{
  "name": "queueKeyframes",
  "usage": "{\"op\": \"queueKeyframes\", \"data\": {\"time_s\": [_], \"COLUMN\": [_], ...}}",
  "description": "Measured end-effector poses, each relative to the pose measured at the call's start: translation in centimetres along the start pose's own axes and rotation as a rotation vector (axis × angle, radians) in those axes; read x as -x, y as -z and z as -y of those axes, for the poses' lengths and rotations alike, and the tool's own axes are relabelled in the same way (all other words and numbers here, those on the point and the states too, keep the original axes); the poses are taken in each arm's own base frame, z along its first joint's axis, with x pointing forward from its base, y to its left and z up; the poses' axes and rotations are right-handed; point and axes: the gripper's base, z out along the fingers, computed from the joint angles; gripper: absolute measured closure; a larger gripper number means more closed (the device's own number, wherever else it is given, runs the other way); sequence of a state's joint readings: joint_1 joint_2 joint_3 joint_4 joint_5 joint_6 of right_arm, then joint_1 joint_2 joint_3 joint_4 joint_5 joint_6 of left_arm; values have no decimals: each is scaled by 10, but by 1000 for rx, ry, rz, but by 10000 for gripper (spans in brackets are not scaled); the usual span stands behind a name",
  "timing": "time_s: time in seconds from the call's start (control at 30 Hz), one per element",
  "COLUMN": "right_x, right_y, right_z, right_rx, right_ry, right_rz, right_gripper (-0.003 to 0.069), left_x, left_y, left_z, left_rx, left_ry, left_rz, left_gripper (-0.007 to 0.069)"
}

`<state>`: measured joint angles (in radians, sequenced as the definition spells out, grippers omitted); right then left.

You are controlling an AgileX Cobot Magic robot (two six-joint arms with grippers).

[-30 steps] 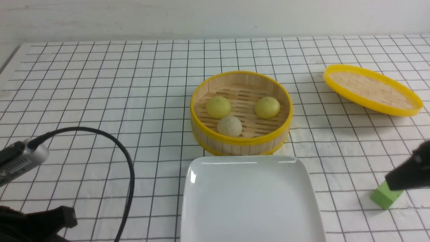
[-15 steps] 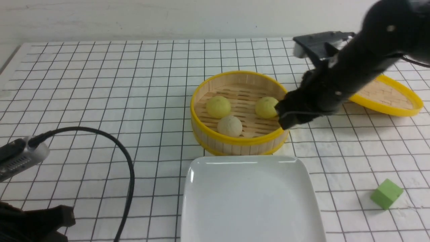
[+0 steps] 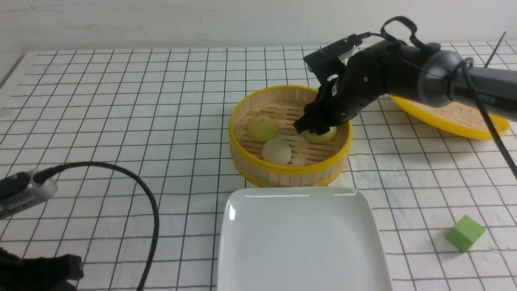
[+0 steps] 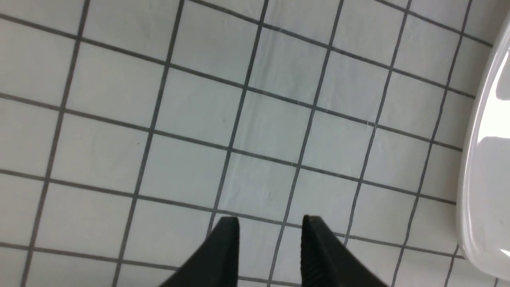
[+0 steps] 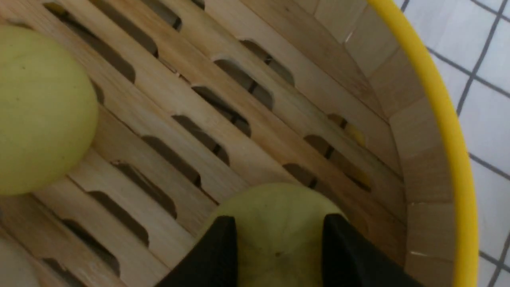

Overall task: Put the steamed buns into the plate on the white-black tablecloth.
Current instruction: 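Reach toward a bun in the bamboo steamer with the right gripper, then move the steamed bun from the bamboo steamer onto the white plate with the right gripper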

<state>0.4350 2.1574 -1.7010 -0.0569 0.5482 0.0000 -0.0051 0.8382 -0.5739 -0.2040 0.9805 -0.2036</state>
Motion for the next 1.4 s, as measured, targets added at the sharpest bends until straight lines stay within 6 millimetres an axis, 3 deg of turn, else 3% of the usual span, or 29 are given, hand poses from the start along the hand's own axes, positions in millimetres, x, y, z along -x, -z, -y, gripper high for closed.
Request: {"op": "queueKeyframes", "data": {"time_s": [0.17, 0.27, 0.33, 0.4, 0.43, 0.5, 0.53, 0.57, 0.63, 0.7, 0.73, 0.77, 0.9, 1.03, 1.17, 1.27, 1.4], "right_x": [2, 8, 13, 18, 20, 11, 10, -4, -31, -63, -66, -86, -118, -124, -124, -124, -117], "right_y": [10, 41, 75, 121, 126, 181, 183, 194, 186, 162, 159, 138, 107, 100, 98, 100, 108], "right_z": [0, -1, -1, -1, 0, -3, -4, -7, -14, -21, -21, -24, -27, -29, -31, -33, -33], "right_rx": [3, 22, 36, 52, 54, 98, 103, 138, 186, 231, 228, 239, 242, 260, 290, 311, 319], "right_ry": [-6, -35, -52, -66, -67, -92, -95, -115, -155, -215, -216, -254, -312, -308, -298, -280, -207], "right_rz": [-19, -43, -56, -57, -46, -82, -80, -126, -206, -271, -273, -271, -243, -225, -213, -233, -262], "right_gripper": [583, 645, 645, 645, 645, 645, 645, 645, 643, 638, 638, 634, 606, 552, 424, 275, 181], "left_x": [0, 0, 0, 0, 0, 0, 0, 0, 1, 1, 1, 1, 1, 1, 1, 1, 2], "left_y": [0, 0, 0, 0, 0, 0, 0, 0, 0, 0, 0, 0, 0, 0, 0, 0, 0], "left_z": [0, 0, 0, 0, 0, 0, 0, 0, 0, 0, 0, 0, 0, 0, 0, 0, 0], "left_rx": [1, 1, 1, 1, 1, 0, 0, -1, -1, 0, 0, 1, 1, 1, 1, 0, 0], "left_ry": [0, 0, 0, 0, 0, 0, 0, 0, 0, -1, -1, -2, -2, -2, -2, -2, -2], "left_rz": [-2, -3, -3, -3, -3, 0, 0, 4, 6, 8, 8, 9, 10, 14, 15, 16, 17], "left_gripper": [358, 358, 358, 358, 358, 358, 358, 358, 358, 358, 358, 358, 359, 359, 359, 359, 359]}}
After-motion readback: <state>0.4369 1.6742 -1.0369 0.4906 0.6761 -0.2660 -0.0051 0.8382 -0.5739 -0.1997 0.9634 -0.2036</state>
